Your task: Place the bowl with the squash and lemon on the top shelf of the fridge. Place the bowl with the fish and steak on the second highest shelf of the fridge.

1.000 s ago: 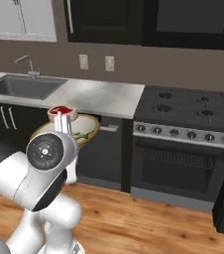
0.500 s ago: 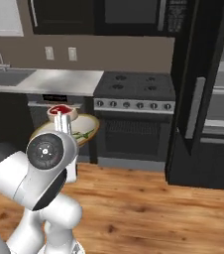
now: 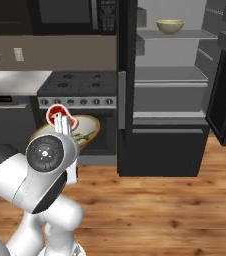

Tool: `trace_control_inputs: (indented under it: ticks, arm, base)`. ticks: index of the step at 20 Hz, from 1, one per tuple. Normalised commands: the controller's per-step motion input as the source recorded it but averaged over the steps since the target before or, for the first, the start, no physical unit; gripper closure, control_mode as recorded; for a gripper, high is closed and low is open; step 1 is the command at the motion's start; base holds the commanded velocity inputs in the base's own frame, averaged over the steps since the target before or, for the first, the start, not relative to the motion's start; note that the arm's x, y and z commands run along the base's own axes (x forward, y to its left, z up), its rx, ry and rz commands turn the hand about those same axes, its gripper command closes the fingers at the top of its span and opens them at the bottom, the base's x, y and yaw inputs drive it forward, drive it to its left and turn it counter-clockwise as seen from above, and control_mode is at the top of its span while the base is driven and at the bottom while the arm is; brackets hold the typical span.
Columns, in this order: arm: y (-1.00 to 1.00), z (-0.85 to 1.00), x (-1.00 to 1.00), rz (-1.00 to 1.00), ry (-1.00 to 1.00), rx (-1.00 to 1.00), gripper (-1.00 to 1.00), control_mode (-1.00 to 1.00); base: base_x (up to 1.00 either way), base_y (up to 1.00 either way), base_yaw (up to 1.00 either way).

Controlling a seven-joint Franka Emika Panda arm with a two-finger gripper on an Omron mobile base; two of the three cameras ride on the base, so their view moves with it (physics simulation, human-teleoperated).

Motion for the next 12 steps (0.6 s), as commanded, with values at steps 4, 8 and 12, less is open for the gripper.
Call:
trace_control_inputs:
  ticks: [4, 8, 12]
  arm:
    - [0.0, 0.0, 0.0, 0.0, 0.0, 0.0, 1.0, 1.0]
    - [0.0, 0.0, 0.0, 0.0, 0.0, 0.0, 1.0, 1.0]
    - [0.0, 0.0, 0.0, 0.0, 0.0, 0.0, 1.0, 1.0]
  base:
    - [0.75, -1.0, -0.13]
    - [0.91, -0.97, -0.09]
    - [1.0, -0.29, -0.05]
